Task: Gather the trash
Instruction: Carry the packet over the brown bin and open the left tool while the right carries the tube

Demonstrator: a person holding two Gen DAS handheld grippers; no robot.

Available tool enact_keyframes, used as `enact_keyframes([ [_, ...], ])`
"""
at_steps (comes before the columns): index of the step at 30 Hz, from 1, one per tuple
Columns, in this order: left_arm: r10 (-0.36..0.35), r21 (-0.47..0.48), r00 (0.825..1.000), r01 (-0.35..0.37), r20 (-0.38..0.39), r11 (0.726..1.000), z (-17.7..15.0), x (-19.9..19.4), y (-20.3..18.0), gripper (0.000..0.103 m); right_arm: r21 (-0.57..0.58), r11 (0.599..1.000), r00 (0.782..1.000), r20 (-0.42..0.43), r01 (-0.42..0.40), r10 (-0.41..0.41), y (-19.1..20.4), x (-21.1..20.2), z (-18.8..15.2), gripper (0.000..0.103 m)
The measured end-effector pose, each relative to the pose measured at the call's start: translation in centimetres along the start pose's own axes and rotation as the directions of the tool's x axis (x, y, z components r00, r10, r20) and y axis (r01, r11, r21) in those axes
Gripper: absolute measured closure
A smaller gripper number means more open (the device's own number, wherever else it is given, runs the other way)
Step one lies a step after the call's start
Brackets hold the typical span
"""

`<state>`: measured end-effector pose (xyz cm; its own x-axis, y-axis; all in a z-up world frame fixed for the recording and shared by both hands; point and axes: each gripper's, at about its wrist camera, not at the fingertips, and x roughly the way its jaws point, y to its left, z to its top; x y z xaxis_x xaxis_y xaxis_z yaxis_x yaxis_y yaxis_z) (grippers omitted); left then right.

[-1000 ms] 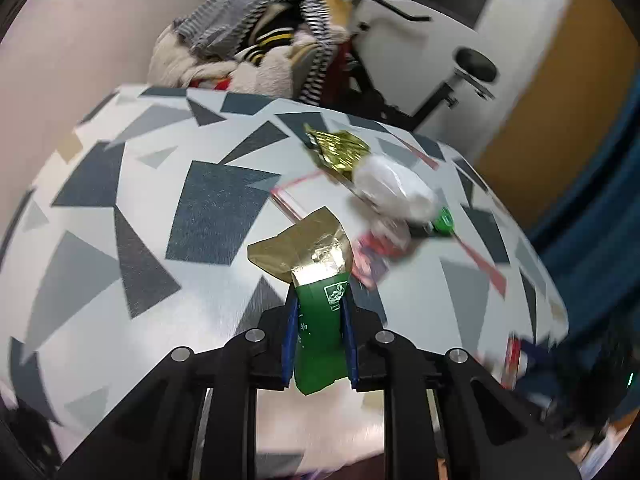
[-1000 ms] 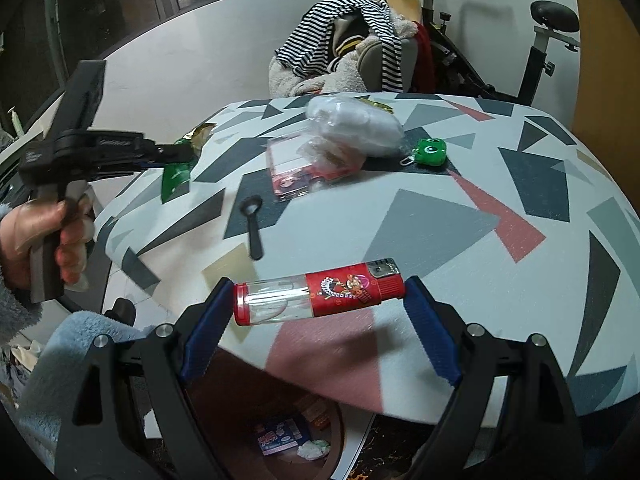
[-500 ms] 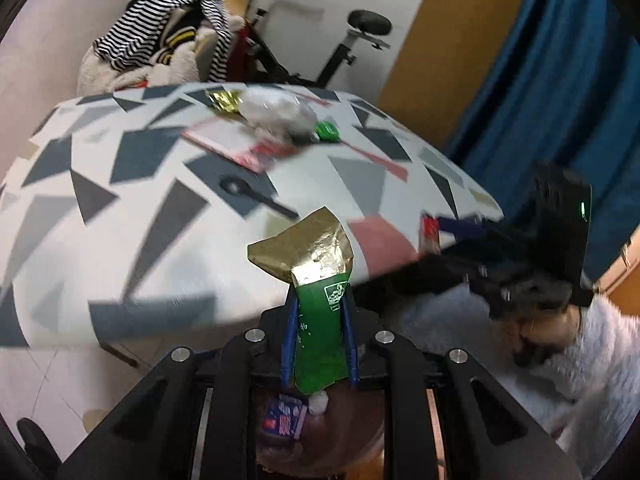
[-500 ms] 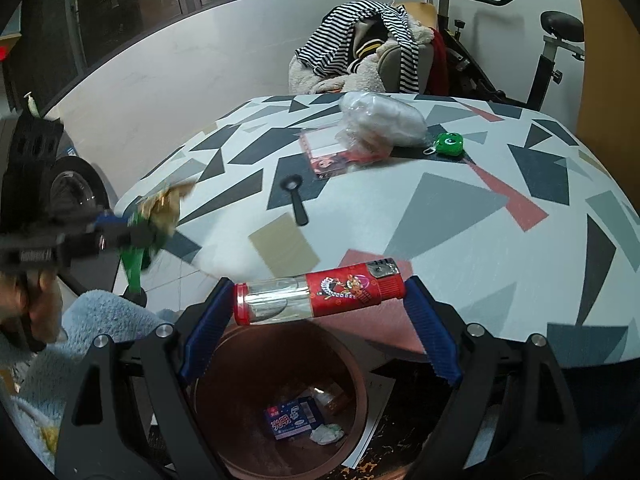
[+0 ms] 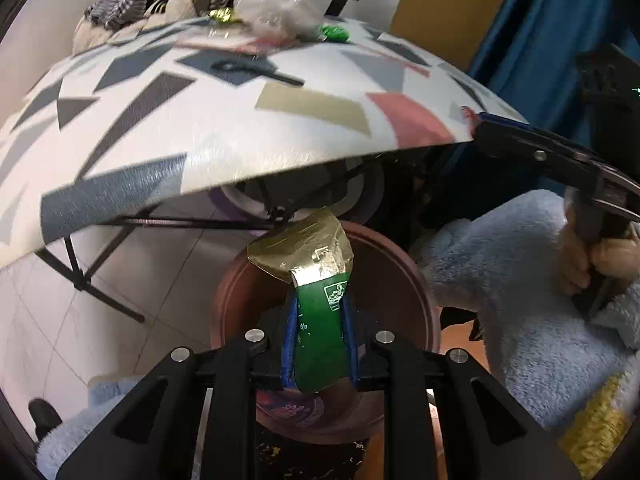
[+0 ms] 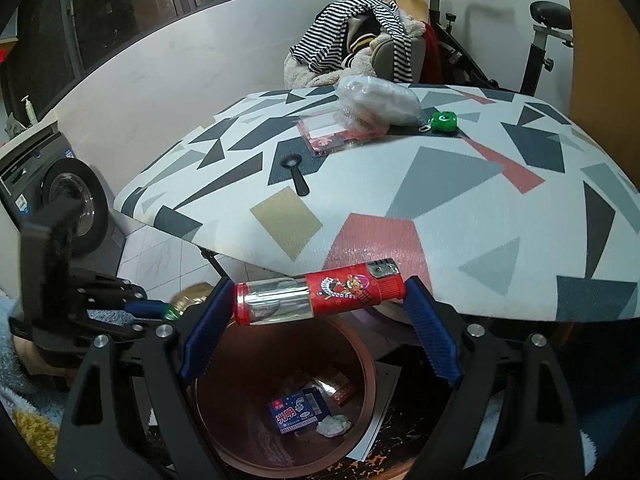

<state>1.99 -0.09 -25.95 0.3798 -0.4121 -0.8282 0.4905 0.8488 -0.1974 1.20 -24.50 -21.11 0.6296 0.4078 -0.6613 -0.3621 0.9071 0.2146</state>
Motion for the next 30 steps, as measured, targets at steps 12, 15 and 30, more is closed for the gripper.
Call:
enact_keyframes([
  [12, 0.017, -0.019, 1.000, -0.017, -0.001, 1.000, 0.0, 0.5, 0.1, 0.064, -0.003, 1.000, 1.000, -0.017, -0.009, 0.009, 0.1, 0.6, -0.4, 0.018],
  [15, 0.017, -0.022, 0.999, -0.016, 0.034, 1.000, 0.0, -0.2, 0.1, 0.055, -0.013, 1.000, 1.000, -0.024, -0.011, 0.010, 0.4, 0.8, -0.6, 0.018],
  [30, 0.214, -0.200, 0.914, -0.151, 0.344, 0.968, -0.6, -8.0, 2.2, 0.020, -0.132, 0.991, 0.990, -0.141, -0.035, 0.016, 3.7, 4.3, -2.0, 0.018],
])
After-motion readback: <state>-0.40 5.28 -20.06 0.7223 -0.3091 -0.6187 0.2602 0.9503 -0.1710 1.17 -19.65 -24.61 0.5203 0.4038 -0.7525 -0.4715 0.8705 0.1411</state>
